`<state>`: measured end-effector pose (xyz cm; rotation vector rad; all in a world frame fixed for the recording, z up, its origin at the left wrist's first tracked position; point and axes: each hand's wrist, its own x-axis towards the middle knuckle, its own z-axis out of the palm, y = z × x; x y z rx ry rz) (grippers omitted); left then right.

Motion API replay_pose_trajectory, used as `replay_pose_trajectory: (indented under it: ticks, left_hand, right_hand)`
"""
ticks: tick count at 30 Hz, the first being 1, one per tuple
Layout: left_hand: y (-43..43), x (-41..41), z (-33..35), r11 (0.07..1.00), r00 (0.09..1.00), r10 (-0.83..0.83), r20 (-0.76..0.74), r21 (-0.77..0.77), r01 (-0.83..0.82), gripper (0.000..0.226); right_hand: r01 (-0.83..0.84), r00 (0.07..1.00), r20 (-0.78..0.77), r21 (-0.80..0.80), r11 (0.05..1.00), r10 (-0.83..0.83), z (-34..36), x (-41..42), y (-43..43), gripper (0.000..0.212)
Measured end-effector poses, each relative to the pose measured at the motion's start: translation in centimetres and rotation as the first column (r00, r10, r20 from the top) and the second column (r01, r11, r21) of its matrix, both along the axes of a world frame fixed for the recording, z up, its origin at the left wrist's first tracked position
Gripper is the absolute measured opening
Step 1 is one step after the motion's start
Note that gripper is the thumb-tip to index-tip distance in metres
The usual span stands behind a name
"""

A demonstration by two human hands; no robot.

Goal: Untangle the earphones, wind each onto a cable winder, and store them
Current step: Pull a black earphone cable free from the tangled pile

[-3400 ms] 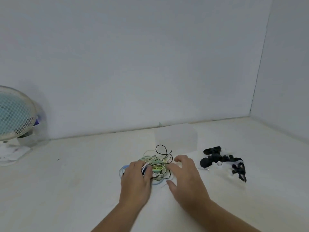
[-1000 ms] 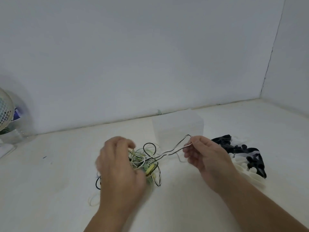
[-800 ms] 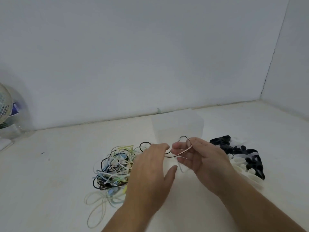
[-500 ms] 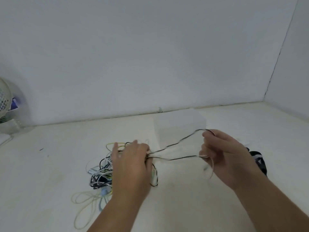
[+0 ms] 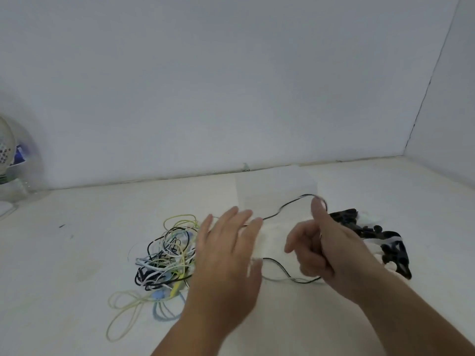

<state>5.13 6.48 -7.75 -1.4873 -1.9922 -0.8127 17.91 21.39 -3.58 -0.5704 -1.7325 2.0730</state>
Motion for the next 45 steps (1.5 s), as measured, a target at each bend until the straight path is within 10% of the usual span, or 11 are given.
replay_pose_trajectory:
  ticks: [3, 9, 14, 19, 23, 25, 27, 31, 34, 37, 45]
  left_hand:
    - [0.6, 0.2, -0.8, 0.997, 0.999, 0.002, 0.047, -0.083, 0.002, 0.068]
    - [0.2, -2.3, -1.7, 0.952, 0.921, 0.299, 0.25, -0.007, -0.307, 0.021]
    - [-0.2, -3.0, -0.8, 0.873, 0.837, 0.39, 0.385, 0.134, -0.468, 0.017]
    - [-0.7, -3.5, -0.6, 0.883, 0.873, 0.374, 0.312, 0.168, -0.438, 0.028]
    - [-0.3, -2.6, -0.6, 0.934, 0.953, 0.295, 0.07, 0.189, -0.303, 0.025]
    - [0.1, -1.9, -0.6, 0.96, 0.972, 0.23, -0.039, 0.175, -0.22, 0.02]
    - [0.3, -1.4, -0.6, 0.979, 0.98, 0.174, -0.097, 0.129, -0.161, 0.016]
    - [0.4, -1.1, -0.8, 0.989, 0.986, 0.134, -0.098, 0.074, -0.127, 0.012]
    - [0.2, -1.8, -1.0, 0.967, 0.97, 0.243, -0.019, 0.084, -0.24, 0.012]
    - [-0.4, -2.7, -1.1, 0.913, 0.91, 0.4, 0.111, 0.036, -0.406, 0.021]
    - [-0.9, -2.8, -0.3, 0.866, 0.852, 0.499, 0.159, -0.042, -0.499, 0.057]
  right_hand:
    - [-0.285, 0.954, -0.104, -0.008, 0.959, 0.282, 0.2, 0.8, 0.1, 0.049]
    - [-0.498, 0.763, -0.576, -0.236, 0.835, 0.292, 0.0, 2.6, 4.2, 0.022]
    - [0.016, 0.891, -0.429, -0.296, 0.955, -0.148, 1.0, 3.5, 4.7, 0.019]
    - [0.381, 0.919, -0.014, 0.288, 0.879, -0.394, 0.9, 1.9, 3.2, 0.029]
    - [0.37, 0.798, -0.063, 0.836, 0.406, -0.599, 0.0, 1.0, 0.6, 0.053]
    - [0.378, 0.847, -0.218, 0.888, 0.262, -0.485, 0.0, 0.7, -0.8, 0.065]
    - [0.198, 0.96, -0.108, 0.912, 0.359, -0.257, -0.2, 0.0, -2.3, 0.061]
    - [-0.077, 0.976, 0.172, 0.841, 0.535, -0.131, -1.3, -1.5, -3.3, 0.009]
    - [0.134, 0.978, 0.011, 0.725, 0.676, -0.206, -0.9, -1.3, -2.4, 0.021]
    - [0.417, 0.904, -0.227, 0.286, 0.863, -0.362, 0.3, -0.3, -0.9, 0.029]
    - [0.313, 0.794, -0.368, -0.435, 0.844, -0.484, 1.8, 1.5, 1.8, 0.039]
